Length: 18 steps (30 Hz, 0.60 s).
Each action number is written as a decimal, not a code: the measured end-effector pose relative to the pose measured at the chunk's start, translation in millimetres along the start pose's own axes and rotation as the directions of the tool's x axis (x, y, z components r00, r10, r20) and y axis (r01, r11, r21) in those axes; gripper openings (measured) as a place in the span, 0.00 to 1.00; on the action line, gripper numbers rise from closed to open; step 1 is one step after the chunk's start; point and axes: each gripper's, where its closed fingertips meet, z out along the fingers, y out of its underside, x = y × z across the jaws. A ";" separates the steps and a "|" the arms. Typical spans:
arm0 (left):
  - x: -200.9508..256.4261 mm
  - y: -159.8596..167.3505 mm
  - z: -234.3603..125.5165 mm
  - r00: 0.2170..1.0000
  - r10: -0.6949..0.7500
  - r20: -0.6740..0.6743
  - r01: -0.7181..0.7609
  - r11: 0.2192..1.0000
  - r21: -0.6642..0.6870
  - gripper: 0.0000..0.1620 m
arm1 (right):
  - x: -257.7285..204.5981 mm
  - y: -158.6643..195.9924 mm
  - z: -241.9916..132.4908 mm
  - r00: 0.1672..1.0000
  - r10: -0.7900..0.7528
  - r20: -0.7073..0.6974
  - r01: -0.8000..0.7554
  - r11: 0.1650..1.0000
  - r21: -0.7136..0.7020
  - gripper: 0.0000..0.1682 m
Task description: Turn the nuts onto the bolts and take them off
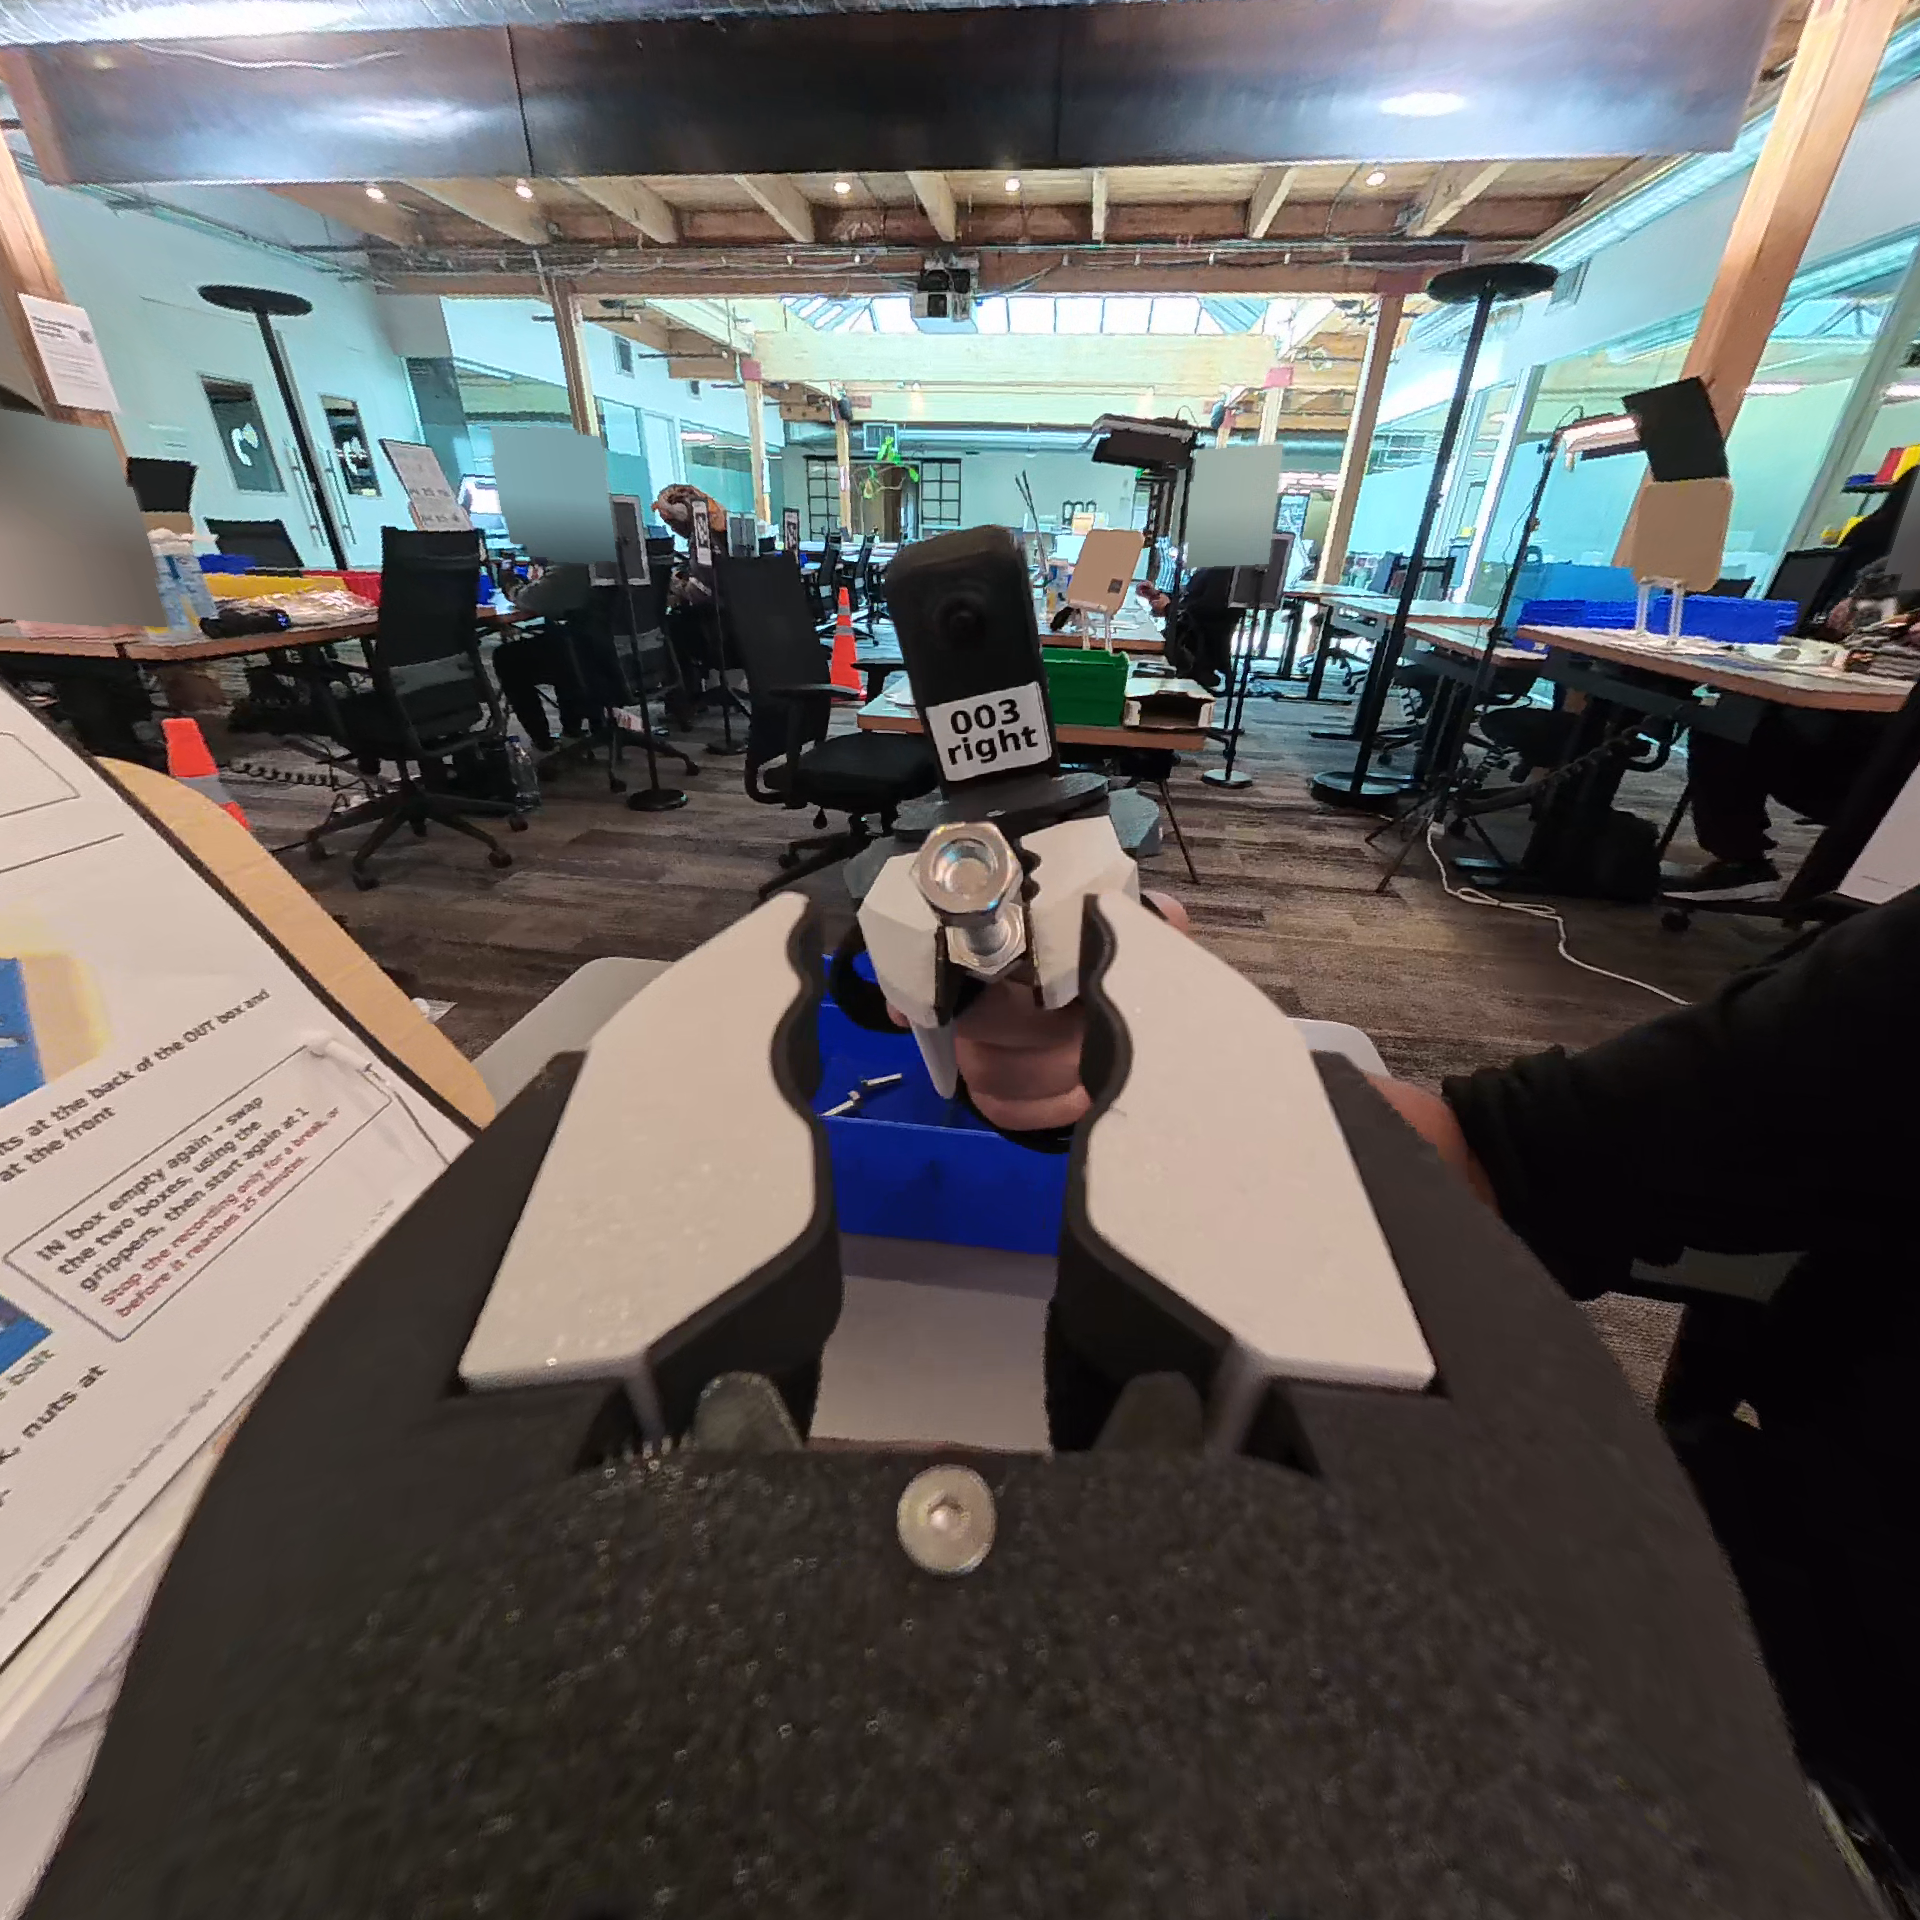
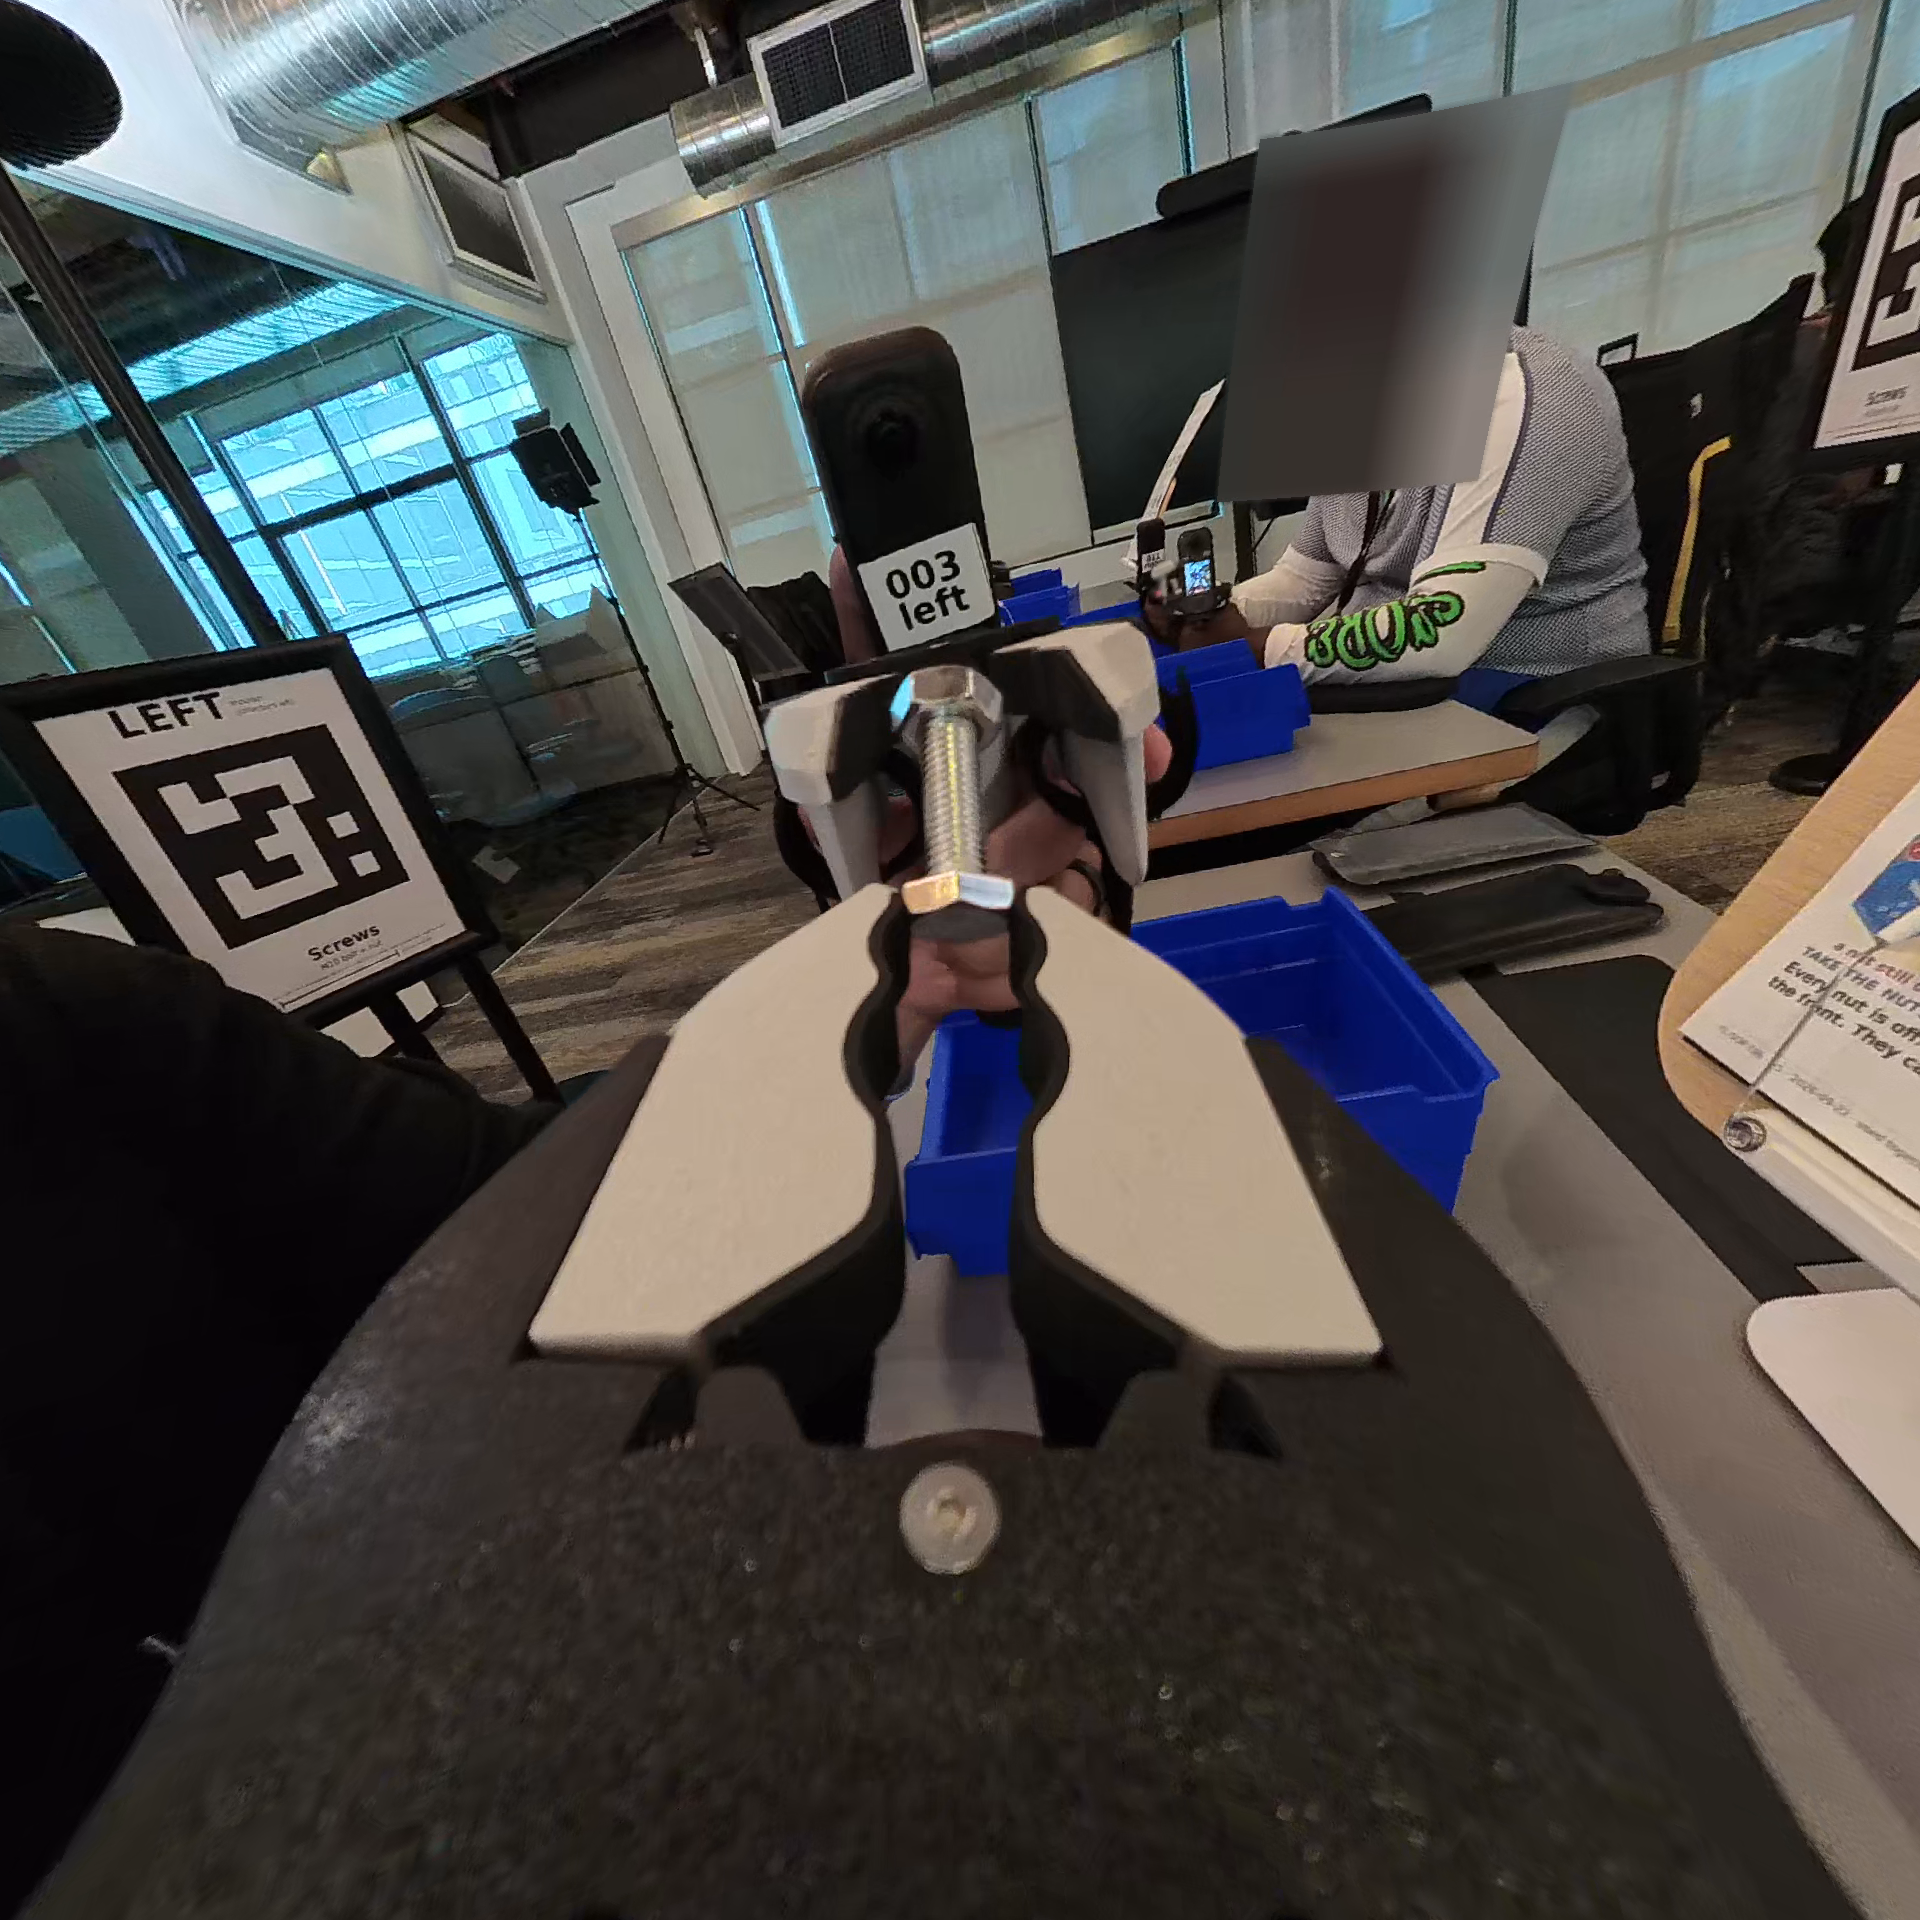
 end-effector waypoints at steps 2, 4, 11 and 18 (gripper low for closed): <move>0.5 1.2 0.8 1.000 0.007 -0.002 -0.007 1.000 -0.005 0.27 | -1.0 2.7 1.7 1.000 0.002 0.009 -0.002 1.000 -0.013 0.11; 1.9 1.7 2.0 1.000 0.014 -0.008 -0.014 1.000 -0.004 0.24 | -2.4 5.1 4.0 1.000 0.004 0.017 -0.003 1.000 -0.025 0.11; 1.5 0.8 2.7 1.000 0.022 0.006 -0.022 1.000 0.001 0.12 | 4.4 5.5 3.8 0.995 -0.085 -0.059 0.083 0.996 -0.035 0.11; -10.0 -2.2 1.1 0.982 -0.188 -0.002 0.188 0.982 0.025 0.11 | 20.6 -1.0 0.1 0.818 -0.467 -0.336 0.440 0.884 -0.158 0.11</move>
